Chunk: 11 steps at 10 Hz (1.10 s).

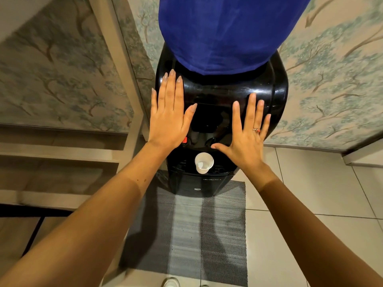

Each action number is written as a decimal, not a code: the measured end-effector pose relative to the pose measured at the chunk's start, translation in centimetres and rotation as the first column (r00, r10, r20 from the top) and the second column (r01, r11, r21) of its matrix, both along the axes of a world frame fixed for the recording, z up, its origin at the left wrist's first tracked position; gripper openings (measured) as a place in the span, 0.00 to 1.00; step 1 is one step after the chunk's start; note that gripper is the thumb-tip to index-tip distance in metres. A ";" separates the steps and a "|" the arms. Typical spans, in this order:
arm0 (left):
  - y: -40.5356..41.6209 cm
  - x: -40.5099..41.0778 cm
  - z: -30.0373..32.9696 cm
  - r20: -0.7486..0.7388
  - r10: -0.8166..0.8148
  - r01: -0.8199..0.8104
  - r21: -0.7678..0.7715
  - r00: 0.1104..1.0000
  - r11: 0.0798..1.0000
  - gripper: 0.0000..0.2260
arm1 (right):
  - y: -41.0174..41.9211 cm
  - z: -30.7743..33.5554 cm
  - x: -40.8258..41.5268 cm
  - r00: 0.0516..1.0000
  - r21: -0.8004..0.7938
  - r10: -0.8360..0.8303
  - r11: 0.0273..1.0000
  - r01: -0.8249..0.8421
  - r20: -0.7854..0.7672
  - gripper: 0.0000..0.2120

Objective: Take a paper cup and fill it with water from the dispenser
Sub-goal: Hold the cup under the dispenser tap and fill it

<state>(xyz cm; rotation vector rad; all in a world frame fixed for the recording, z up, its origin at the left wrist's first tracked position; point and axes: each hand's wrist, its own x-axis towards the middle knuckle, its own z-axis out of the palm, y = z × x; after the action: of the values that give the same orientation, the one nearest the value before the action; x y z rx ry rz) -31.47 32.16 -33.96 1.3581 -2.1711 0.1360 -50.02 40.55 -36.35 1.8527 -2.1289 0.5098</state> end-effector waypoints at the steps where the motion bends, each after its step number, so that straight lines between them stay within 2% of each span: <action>1: 0.0 -0.1 -0.1 -0.006 0.003 -0.003 -0.004 1.000 1.000 0.29 | -0.2 -0.3 0.0 1.000 -0.027 -0.005 1.000 0.004 -0.010 0.59; 3: -0.1 -0.1 -0.1 -0.007 0.006 -0.006 -0.004 1.000 1.000 0.30 | -0.7 -1.0 0.1 0.997 -0.095 -0.038 0.995 0.032 -0.060 0.56; 11: -0.1 -0.1 -0.2 -0.005 0.003 -0.003 -0.009 1.000 1.000 0.29 | -0.8 -1.3 0.0 0.998 -0.099 -0.038 0.995 0.034 -0.047 0.55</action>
<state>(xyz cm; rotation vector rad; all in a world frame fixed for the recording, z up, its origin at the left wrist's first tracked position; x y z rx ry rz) -31.62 32.03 -34.21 1.3557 -2.1620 0.1439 -50.04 39.78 -37.61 1.7530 -2.0635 0.5443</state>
